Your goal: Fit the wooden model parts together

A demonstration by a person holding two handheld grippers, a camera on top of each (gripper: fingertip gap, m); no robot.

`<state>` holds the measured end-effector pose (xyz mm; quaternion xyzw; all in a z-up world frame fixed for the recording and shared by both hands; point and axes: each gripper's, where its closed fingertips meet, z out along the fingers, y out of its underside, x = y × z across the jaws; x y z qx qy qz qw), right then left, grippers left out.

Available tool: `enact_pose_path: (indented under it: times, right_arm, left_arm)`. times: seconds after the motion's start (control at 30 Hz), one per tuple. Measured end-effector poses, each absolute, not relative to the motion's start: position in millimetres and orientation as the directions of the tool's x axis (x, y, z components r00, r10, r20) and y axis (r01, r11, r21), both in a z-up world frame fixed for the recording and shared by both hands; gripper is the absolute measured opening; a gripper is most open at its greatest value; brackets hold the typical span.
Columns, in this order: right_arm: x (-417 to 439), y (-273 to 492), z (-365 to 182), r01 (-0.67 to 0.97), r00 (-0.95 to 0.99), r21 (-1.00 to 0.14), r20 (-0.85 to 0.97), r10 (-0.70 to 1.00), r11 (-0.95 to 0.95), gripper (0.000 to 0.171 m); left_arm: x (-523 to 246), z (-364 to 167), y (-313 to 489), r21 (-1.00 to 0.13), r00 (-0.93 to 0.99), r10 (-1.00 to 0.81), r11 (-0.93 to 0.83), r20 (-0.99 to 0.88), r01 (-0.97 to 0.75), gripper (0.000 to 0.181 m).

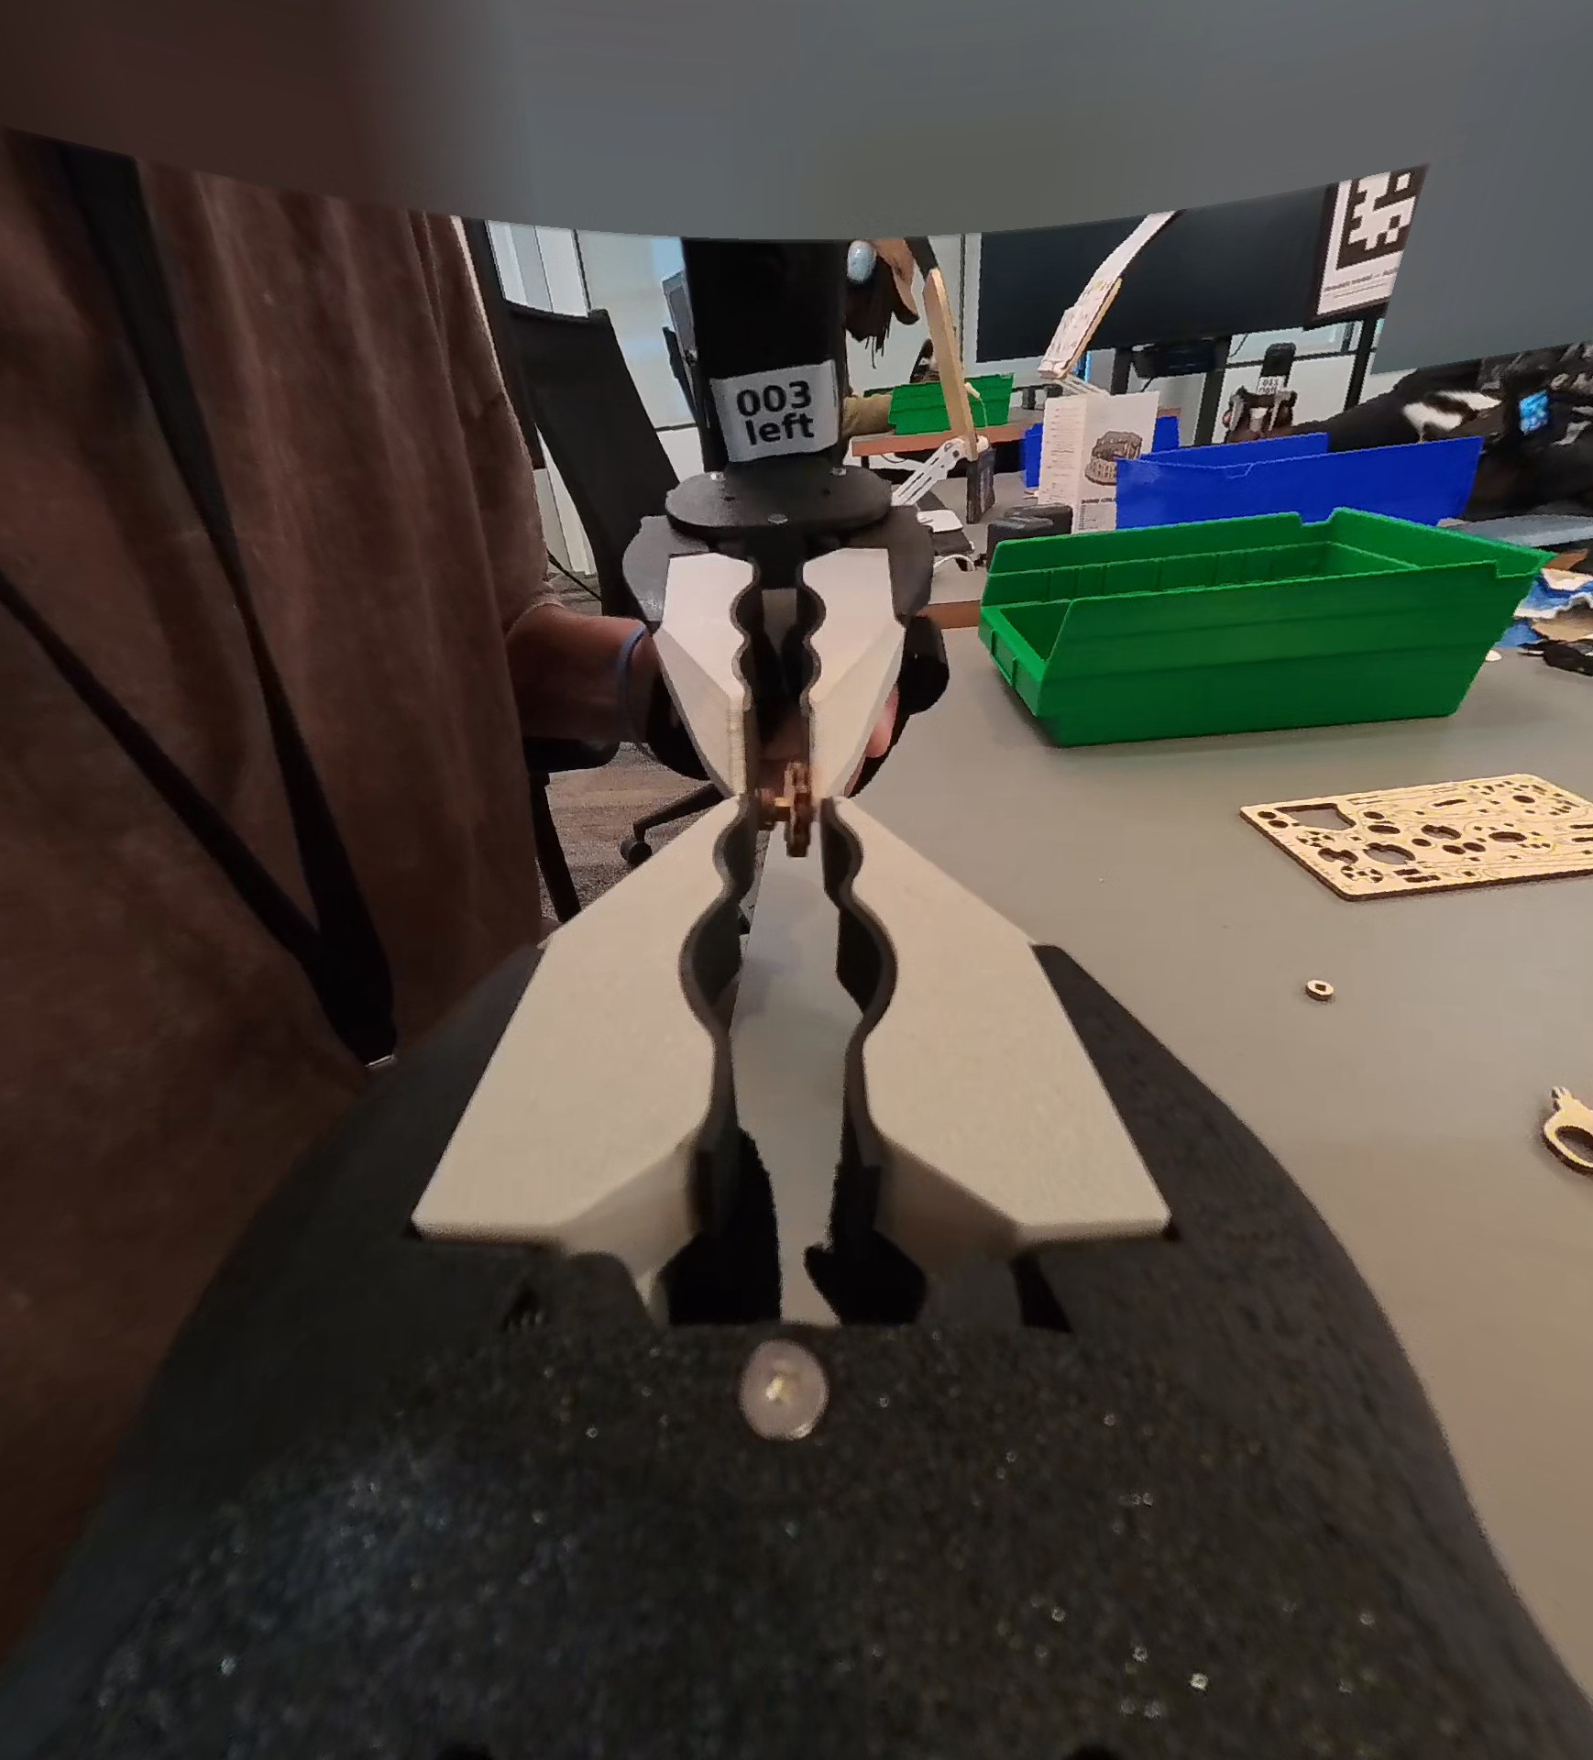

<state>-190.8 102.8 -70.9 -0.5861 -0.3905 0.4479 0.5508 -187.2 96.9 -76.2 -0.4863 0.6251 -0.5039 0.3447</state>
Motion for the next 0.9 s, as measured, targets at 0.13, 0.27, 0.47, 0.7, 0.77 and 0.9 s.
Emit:
enact_pose_path:
  times: [0.13, 0.27, 0.47, 0.7, 0.77, 0.9]
  right_arm:
    - [-191.6, 100.5, -69.5, -0.039, 0.286, -0.996, -0.086, 0.954, -0.078, 0.011]
    - [-191.4, 100.8, -71.7, -0.021, 0.305, -0.999, -0.052, 0.951, -0.048, 0.010]
    - [-190.5, 103.0, -76.5, 0.001, 0.297, -0.996, -0.084, 0.951, -0.088, 0.010]
    - [-189.7, 102.4, -76.8, 0.006, 0.289, -0.996, -0.084, 0.954, -0.089, 0.009]
    - [-189.6, 102.3, -76.9, 0.004, 0.288, -0.996, -0.083, 0.954, -0.088, 0.009]
    - [-189.0, 102.8, -76.8, 0.009, 0.290, -0.996, -0.082, 0.954, -0.089, 0.009]
  left_arm:
    - [-187.5, -75.3, 95.2, -0.965, -0.303, -0.949, -0.006, 0.089, -0.264, 0.008]
    - [-186.7, -78.2, 95.4, -0.959, -0.301, -0.946, -0.028, 0.117, -0.283, 0.008]
    - [-185.5, -82.8, 96.7, -0.954, -0.279, -0.956, 0.000, 0.088, -0.300, 0.008]
    - [-184.4, -83.4, 96.2, -0.950, -0.255, -0.967, 0.082, -0.003, -0.302, 0.008]
    - [-184.2, -83.8, 96.0, -0.948, -0.251, -0.968, 0.092, -0.014, -0.304, 0.008]
    - [-183.4, -83.7, 96.8, -0.947, -0.237, -0.971, 0.101, -0.028, -0.304, 0.008]
